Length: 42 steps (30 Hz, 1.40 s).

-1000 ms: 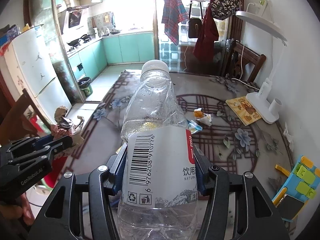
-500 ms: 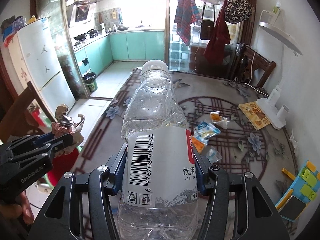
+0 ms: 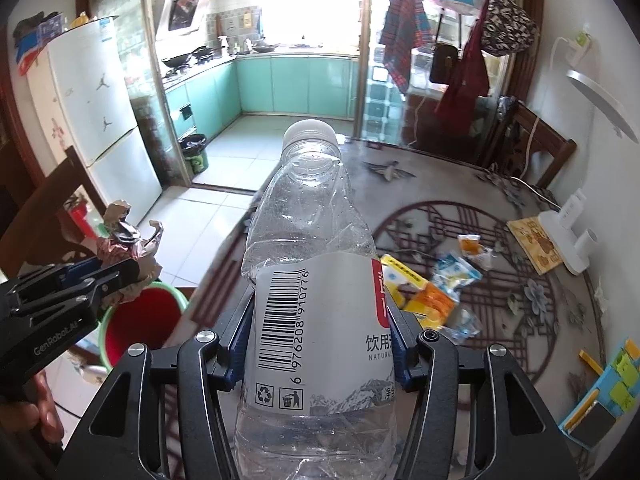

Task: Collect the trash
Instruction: 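Drop the brown paper into the bucket with the left gripper while the right gripper drops the bottle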

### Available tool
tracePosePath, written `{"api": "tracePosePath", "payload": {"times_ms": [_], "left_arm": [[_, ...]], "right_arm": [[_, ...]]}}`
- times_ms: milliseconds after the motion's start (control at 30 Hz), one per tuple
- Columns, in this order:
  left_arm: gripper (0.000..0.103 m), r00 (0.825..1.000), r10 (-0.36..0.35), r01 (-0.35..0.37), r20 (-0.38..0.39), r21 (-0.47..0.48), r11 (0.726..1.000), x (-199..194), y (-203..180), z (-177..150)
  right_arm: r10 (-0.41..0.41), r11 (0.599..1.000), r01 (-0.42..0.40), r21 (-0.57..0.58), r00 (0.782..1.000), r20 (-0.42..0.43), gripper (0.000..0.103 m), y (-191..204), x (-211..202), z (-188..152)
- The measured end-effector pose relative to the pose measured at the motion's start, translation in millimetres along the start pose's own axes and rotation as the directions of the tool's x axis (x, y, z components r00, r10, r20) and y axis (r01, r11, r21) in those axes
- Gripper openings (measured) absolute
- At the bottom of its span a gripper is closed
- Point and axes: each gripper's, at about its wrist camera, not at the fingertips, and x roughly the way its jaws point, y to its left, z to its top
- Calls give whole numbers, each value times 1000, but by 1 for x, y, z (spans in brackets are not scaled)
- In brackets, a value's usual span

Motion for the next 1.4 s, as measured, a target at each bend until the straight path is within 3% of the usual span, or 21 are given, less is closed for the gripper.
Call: {"api": "tracePosePath", "payload": {"times_ms": [367,733,833,1000,1233,1333,1367,1400], "left_arm": [[25,998,60,-62,-29,-78,995,5,75,-7],[25,982,152,-169,-110,-168,971,23,151,-31],[25,974,179,-204,-140,-190,960,30,171,-42],[25,959,205,-246,-197,-216,945,42,194,-58],[25,937,214,-285,-277,-249,926,60,215,-80],[31,930,219,-302,-297,-274,913,62,223,-83],[40,927,219,-308,-304,-286,908,62,226,-84],[56,923,226,-320,-313,-296,900,63,230,-85]], "right_arm": [[69,994,-72,-77,997,-43,54,63,24,11],[172,970,-193,-148,975,-143,54,125,57,9],[213,958,-244,-149,957,-197,54,138,69,5],[284,932,-337,-134,909,-306,54,163,95,-6],[333,909,-402,-111,859,-388,54,192,124,-12],[367,899,-431,-81,840,-400,67,197,128,-13],[368,899,-430,-85,846,-387,77,197,125,-11],[365,900,-426,-95,854,-371,83,197,121,-10]]}}
